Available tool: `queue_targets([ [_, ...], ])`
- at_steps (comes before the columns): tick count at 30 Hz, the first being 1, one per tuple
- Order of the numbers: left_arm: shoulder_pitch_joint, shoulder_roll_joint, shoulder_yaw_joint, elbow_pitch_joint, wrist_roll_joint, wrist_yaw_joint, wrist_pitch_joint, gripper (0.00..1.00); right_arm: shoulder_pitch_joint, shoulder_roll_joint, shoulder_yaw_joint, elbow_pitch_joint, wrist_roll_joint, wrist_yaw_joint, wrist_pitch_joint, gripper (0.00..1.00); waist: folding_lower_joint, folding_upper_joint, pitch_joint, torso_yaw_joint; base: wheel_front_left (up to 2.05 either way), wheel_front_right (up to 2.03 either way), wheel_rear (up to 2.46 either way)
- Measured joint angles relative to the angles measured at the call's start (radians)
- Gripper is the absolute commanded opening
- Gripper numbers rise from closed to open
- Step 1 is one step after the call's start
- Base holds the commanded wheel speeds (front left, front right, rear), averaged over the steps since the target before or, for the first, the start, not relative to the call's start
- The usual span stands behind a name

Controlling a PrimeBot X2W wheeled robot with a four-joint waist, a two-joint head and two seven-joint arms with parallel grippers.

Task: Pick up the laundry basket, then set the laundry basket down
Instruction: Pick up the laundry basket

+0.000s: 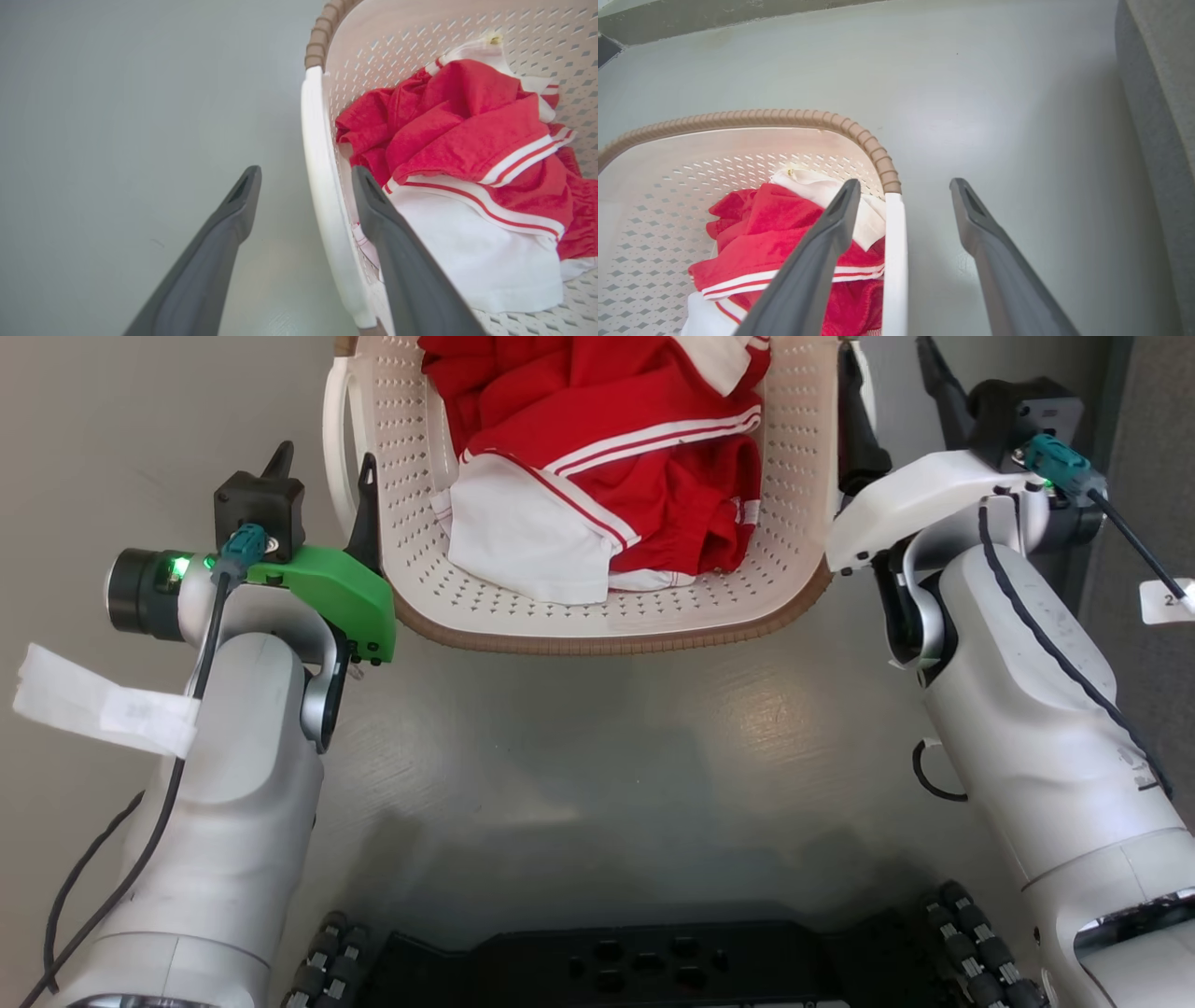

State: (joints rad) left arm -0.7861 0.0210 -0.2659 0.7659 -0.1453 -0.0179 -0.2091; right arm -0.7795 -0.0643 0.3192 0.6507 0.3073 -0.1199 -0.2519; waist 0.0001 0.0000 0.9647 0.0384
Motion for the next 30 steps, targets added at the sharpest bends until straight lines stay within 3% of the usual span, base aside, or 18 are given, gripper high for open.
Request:
queue_targets([
  [12, -0.067, -0.002, -0.033, 0.130, -0.032, -0.010, 0.006, 1.00, -0.028, -0.001, 0.066, 0.165, 0.079, 0.005, 0.006, 1.00, -0.0001, 0.0000, 0.017, -0.002, 0.00, 0.00, 0.00],
  [30, -0.119, -0.004, -0.092, 0.250, -0.084, -0.037, 0.029, 1.00, -0.086, -0.002, 0.159, 0.247, 0.177, 0.005, 0.015, 1.00, -0.0001, 0.0000, 0.002, -0.013, 0.00, 0.00, 0.00],
])
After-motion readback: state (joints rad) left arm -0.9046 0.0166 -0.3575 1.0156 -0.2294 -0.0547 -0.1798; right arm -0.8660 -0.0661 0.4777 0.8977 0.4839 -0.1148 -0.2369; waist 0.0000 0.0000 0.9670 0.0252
